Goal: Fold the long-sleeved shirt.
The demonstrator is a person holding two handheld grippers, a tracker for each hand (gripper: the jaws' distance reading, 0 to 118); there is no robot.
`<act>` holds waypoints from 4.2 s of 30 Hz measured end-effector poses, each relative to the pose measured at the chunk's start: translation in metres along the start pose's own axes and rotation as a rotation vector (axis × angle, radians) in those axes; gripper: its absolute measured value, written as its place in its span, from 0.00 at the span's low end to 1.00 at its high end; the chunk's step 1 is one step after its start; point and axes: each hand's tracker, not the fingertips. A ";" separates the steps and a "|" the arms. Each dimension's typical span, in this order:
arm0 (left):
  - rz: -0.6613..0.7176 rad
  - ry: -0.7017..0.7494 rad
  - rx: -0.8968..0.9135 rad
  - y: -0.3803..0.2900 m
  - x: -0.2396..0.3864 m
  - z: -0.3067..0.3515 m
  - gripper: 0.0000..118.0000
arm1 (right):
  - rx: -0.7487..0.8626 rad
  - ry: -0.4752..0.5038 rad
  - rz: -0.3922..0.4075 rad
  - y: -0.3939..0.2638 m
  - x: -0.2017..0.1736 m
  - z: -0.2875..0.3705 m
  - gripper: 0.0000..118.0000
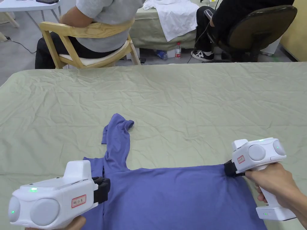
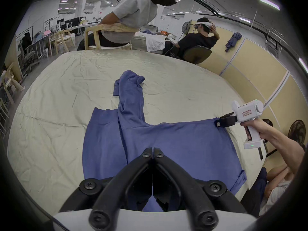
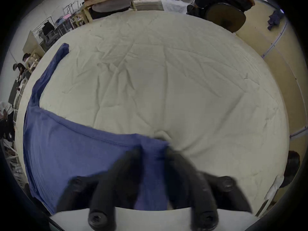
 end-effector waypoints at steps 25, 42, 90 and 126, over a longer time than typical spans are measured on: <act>-0.097 0.095 -0.275 0.113 -0.061 -0.236 0.57 | 0.048 0.017 -0.036 -0.014 -0.006 -0.005 0.03; -0.165 0.061 -0.071 0.128 -0.023 -0.109 0.06 | 0.253 0.022 0.005 -0.028 -0.013 0.066 0.03; -0.183 0.076 0.918 0.303 0.087 0.557 0.06 | 1.293 -0.156 -0.057 -0.004 -0.039 0.745 0.03; -0.205 0.138 0.941 0.432 0.059 0.477 0.06 | 1.321 -0.258 -0.031 0.154 -0.020 0.728 0.03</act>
